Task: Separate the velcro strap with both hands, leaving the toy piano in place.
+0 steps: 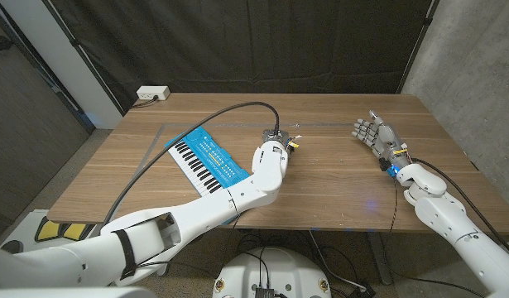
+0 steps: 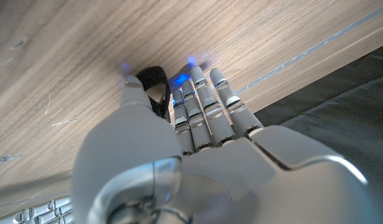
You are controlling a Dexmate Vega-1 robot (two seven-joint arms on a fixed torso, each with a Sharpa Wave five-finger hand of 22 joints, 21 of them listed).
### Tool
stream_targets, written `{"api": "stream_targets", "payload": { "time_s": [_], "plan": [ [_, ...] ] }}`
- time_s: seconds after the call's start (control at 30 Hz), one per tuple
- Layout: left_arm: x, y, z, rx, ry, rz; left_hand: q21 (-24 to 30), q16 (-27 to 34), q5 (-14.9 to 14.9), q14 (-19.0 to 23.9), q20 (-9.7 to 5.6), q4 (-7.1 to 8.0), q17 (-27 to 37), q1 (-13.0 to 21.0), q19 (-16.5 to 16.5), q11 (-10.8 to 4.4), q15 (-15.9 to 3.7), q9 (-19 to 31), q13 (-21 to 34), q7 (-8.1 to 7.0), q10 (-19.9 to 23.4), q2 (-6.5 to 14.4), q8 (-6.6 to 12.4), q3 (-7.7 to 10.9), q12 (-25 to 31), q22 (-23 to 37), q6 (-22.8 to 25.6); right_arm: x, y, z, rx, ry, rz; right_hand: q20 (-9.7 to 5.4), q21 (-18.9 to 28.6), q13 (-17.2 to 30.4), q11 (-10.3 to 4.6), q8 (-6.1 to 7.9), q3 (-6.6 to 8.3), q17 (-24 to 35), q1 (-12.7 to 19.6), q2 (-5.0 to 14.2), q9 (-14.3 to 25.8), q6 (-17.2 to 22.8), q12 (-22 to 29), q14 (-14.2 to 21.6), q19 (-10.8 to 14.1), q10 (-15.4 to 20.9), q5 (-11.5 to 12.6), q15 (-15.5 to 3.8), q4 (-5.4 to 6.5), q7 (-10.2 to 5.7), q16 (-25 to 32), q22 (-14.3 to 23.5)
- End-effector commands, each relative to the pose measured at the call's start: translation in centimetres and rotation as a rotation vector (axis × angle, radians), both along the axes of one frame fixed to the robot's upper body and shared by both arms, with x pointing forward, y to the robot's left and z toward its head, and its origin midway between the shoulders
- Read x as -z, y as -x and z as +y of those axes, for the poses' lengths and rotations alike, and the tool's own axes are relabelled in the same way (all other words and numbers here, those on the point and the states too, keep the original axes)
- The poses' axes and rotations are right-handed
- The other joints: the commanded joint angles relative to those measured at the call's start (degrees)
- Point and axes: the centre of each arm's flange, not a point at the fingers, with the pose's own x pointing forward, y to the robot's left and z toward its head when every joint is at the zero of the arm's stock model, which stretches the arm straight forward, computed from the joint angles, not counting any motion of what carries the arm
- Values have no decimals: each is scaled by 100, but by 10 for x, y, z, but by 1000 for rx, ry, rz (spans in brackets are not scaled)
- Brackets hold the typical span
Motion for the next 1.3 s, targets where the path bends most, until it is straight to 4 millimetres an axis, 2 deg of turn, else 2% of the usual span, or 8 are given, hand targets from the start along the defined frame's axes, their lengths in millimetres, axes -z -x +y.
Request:
{"api": "stream_targets", "payload": {
  "time_s": [0.03,0.13,0.27,0.4,1.0,1.3],
  "plan": [
    [0,-5,-4,10,2,5,76,-15,44,83,41,-20,30,174,19,-20,6,21,19,49,94,73,-7,201,-26,27,46,1,-3,0,-8,2,7,-32,-2,10,24,-1,-15,12,53,12,22,79,-16,71,62,51,-23,7,-12,7,-20,21],
    [0,-6,-4,16,6,10,92,-16,62,85,46,-6,41,239,19,-42,8,27,23,56,118,115,-7,310,-21,37,58,0,-4,0,-9,2,6,-31,-3,10,14,-3,-16,12,52,12,22,77,-16,72,63,53,-23,5,-12,5,-21,21],
    [1,-7,-4,25,19,10,183,38,93,258,-13,55,58,399,122,-91,-97,40,30,21,285,122,42,619,22,64,227,0,-4,0,-10,3,5,-29,-4,10,16,-3,-18,13,50,12,22,80,-16,78,65,57,-23,3,-12,5,-20,22],
    [1,-8,-3,32,28,15,204,51,96,303,-24,79,61,423,142,-106,-85,42,32,14,315,123,52,688,27,70,267,-1,-3,0,-9,4,5,-31,-5,10,19,-4,-19,13,52,13,22,83,-18,77,66,57,-23,3,-12,2,-22,22],
    [2,-15,-2,46,44,30,375,112,82,619,-127,190,48,617,343,-175,-263,51,36,11,617,85,122,1144,81,93,575,2,-3,2,-7,-1,13,-28,-11,11,5,-8,-25,12,55,10,23,86,-21,81,69,66,-23,1,-17,2,-28,23],
    [3,-19,-5,44,10,58,395,76,62,598,-120,208,36,666,329,-151,-242,50,35,3,632,47,110,1253,62,90,595,6,-4,4,-7,-6,21,-29,-15,12,12,-9,-26,14,53,19,23,91,-22,83,69,75,-22,8,-14,2,-29,23]
  ]
}}
